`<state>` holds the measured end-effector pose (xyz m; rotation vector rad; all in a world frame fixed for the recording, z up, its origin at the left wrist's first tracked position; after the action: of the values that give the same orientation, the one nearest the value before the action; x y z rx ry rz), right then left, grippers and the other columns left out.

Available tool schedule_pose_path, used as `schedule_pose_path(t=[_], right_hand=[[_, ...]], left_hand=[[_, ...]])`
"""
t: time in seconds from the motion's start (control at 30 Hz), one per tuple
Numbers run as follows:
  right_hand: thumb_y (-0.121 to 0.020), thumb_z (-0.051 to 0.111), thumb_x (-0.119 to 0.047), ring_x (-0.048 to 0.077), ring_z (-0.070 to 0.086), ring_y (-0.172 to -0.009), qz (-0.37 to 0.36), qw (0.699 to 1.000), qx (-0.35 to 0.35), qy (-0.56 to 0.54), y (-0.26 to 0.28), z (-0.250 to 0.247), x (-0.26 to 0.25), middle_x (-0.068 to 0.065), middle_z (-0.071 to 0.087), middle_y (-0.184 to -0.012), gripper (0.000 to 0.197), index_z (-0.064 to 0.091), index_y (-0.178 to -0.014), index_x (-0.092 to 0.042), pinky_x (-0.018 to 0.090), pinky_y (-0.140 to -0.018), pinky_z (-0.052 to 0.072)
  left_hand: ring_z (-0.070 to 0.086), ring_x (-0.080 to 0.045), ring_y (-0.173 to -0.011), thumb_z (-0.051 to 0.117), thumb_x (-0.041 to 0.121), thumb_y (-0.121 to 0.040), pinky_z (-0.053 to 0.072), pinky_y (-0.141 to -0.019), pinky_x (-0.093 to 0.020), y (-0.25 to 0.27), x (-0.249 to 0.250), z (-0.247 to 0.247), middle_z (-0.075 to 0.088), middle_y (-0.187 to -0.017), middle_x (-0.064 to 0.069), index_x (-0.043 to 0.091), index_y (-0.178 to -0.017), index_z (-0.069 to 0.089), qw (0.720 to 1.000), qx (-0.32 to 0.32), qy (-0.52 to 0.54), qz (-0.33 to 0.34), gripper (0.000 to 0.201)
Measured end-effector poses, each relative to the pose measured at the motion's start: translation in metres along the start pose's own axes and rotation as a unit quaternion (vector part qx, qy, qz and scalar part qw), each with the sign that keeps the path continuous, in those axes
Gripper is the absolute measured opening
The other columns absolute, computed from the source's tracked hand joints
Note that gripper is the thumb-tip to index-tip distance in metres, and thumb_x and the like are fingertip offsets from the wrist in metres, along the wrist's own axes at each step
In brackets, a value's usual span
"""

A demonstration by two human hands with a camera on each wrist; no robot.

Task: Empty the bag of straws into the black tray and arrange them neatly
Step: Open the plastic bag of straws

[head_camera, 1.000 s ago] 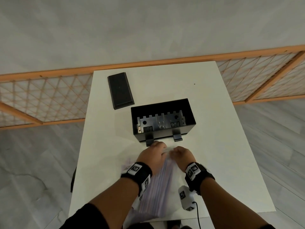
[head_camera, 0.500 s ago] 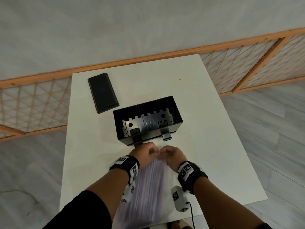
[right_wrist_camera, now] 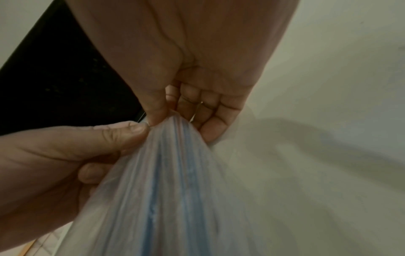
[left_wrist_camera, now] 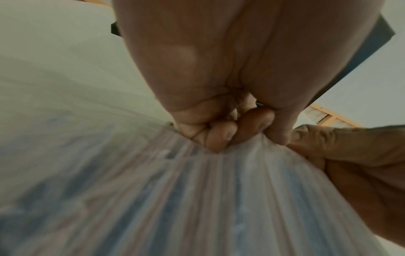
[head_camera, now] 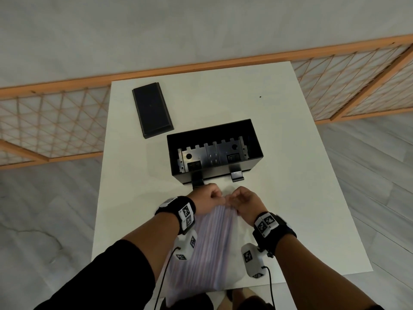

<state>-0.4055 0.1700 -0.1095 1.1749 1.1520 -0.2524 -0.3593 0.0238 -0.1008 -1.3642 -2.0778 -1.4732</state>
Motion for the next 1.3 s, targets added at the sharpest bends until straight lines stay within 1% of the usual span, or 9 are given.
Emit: schedule_pose_path(t=[0.1,0.2,0.3,0.47,0.67,0.8,1.1,1.2,1.3], right_hand=[[-0.096,0.066,-0.006,0.003,0.057,-0.049,-0.009,1.0,-0.005,0.012,0.0,0.0,-0.001,0.002,0.067,-0.067,0.019,0.054,-0.081,-0.01,0.018,-0.051,0.044],[-0.096,0.065,-0.004,0.008,0.057,-0.053,-0.012,1.0,-0.02,0.007,0.0,0.002,0.0,0.012,0.066,-0.075,0.015,0.056,-0.085,-0.009,0.018,-0.049,0.044],[-0.096,0.065,-0.004,0.015,0.053,-0.057,-0.015,1.0,-0.02,0.0,0.0,0.001,0.0,0.013,0.064,-0.074,0.014,0.056,-0.087,-0.008,0.02,-0.048,0.042],[-0.099,0.06,-0.002,0.01,0.058,-0.054,-0.015,1.0,0.003,-0.026,0.002,-0.004,-0.005,0.002,0.07,-0.069,0.015,0.054,-0.087,-0.008,0.022,-0.049,0.041],[-0.097,0.067,-0.015,0.021,0.057,-0.064,-0.008,0.999,0.021,-0.027,0.004,-0.011,-0.004,0.013,0.072,-0.075,0.022,0.055,-0.079,-0.017,0.031,-0.058,0.044],[-0.098,0.064,-0.01,0.015,0.053,-0.054,-0.009,0.999,0.035,-0.003,0.006,-0.013,-0.007,0.001,0.069,-0.064,0.022,0.054,-0.078,-0.014,0.026,-0.051,0.042],[-0.097,0.065,-0.007,0.022,0.06,-0.064,-0.015,1.0,0.017,0.02,0.022,-0.016,-0.01,0.005,0.066,-0.066,0.017,0.054,-0.086,-0.013,0.03,-0.056,0.047],[-0.096,0.063,-0.005,0.009,0.061,-0.059,-0.05,0.994,-0.032,0.092,0.03,-0.008,-0.021,0.005,0.062,-0.066,0.024,0.061,-0.109,-0.025,0.023,-0.061,0.05],[-0.097,0.063,-0.011,0.01,0.061,-0.06,-0.071,0.984,-0.046,0.154,0.031,-0.005,-0.027,-0.003,0.065,-0.063,0.016,0.072,-0.096,-0.025,0.027,-0.064,0.052]], left_hand=[[0.061,-0.015,-0.098,0.063,0.044,-0.099,0.051,-0.086,-0.037,0.0,-0.004,0.005,0.065,-0.108,0.002,0.028,-0.092,0.056,1.0,-0.02,-0.02,-0.011,0.019],[0.059,-0.014,-0.095,0.06,0.048,-0.098,0.048,-0.082,-0.032,0.001,-0.005,0.008,0.063,-0.109,0.004,0.021,-0.121,0.062,0.999,-0.035,-0.042,-0.003,0.035],[0.053,-0.011,-0.079,0.063,0.041,-0.098,0.044,-0.072,-0.03,0.003,0.002,0.006,0.06,-0.092,0.004,0.02,-0.109,0.064,0.999,-0.036,-0.013,0.027,0.024],[0.066,-0.017,-0.082,0.067,0.034,-0.095,0.055,-0.079,-0.036,0.005,0.007,-0.003,0.072,-0.092,-0.003,0.032,-0.085,0.056,0.995,0.065,0.053,0.057,0.016],[0.071,-0.021,-0.087,0.062,0.035,-0.097,0.059,-0.076,-0.043,0.015,0.015,-0.003,0.074,-0.092,-0.002,0.028,-0.089,0.052,0.984,0.149,0.02,0.099,0.014],[0.058,-0.019,-0.067,0.06,0.037,-0.096,0.054,-0.067,-0.043,0.018,0.02,0.003,0.064,-0.079,-0.005,0.03,-0.088,0.049,0.982,0.131,0.054,0.12,0.015],[0.07,-0.012,-0.089,0.072,0.036,-0.093,0.058,-0.089,-0.042,0.011,0.003,-0.004,0.075,-0.095,0.006,0.02,-0.1,0.073,0.996,0.063,0.037,0.052,0.017],[0.069,-0.01,-0.09,0.073,0.039,-0.093,0.058,-0.089,-0.038,0.019,0.011,-0.008,0.074,-0.097,0.007,0.021,-0.102,0.074,0.997,0.05,0.018,0.06,0.021],[0.067,-0.01,-0.085,0.074,0.041,-0.092,0.057,-0.082,-0.033,0.031,0.02,-0.008,0.073,-0.093,0.008,0.022,-0.097,0.073,0.997,0.025,-0.002,0.072,0.02]])
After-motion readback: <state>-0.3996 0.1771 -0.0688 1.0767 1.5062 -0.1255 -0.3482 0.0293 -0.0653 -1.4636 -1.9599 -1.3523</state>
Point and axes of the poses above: each hand's wrist, its own y-axis away from the middle knuckle, its own z-axis out of the palm, x = y × z, the point moved 8 cm from there along -y, towards the middle knuckle
